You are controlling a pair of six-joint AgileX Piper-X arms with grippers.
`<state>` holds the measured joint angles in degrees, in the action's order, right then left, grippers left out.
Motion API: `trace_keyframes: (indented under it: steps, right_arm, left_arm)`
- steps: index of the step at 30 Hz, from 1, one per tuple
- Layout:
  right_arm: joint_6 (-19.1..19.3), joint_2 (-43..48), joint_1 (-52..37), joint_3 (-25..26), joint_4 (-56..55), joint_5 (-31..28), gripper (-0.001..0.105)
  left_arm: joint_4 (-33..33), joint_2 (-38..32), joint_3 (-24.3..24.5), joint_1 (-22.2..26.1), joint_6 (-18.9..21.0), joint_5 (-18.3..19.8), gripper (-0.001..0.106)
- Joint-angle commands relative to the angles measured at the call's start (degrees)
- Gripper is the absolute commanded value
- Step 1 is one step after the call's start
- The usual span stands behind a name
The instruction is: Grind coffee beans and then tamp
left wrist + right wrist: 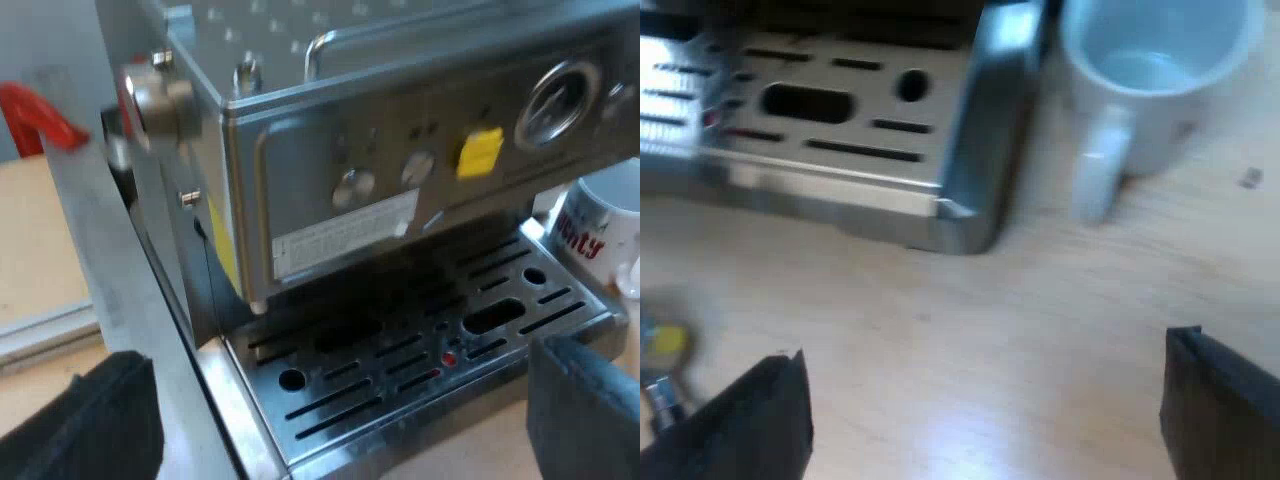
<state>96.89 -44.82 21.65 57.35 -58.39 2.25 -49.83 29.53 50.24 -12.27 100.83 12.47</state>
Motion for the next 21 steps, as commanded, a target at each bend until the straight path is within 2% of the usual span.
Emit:
trace_keyframes:
  steps: [1, 3, 7, 12, 18, 21]
  right_arm:
    - [4.11, 1.81, -7.29, 0.57, -2.95, 4.08, 0.072]
    - [6.08, 3.00, -13.03, 0.57, -4.28, 4.73, 0.072]
    - [11.12, 5.35, -22.85, 0.57, -7.11, 7.60, 0.072]
    - [11.40, 8.77, -25.58, 0.00, -7.18, 8.46, 0.072]
    - [13.78, 15.61, -25.35, 0.02, -9.16, 8.36, 0.072]
    - [17.15, 20.72, -25.35, 0.02, -11.11, 8.32, 0.072]
  left_arm:
    - [-0.37, 0.78, 0.27, 2.58, 0.92, -0.19, 0.075]
    - [-1.61, 1.06, 0.27, 5.24, 0.92, 0.48, 0.075]
    - [-8.30, 0.50, 0.78, 10.38, 0.92, 1.40, 0.075]
    - [-10.15, -2.53, 0.76, 9.96, 0.60, 1.37, 0.075]
    - [-12.42, -8.89, 0.76, 9.99, -0.66, 1.05, 0.075]
    - [-13.08, -12.64, 0.76, 9.99, -0.82, -0.07, 0.075]
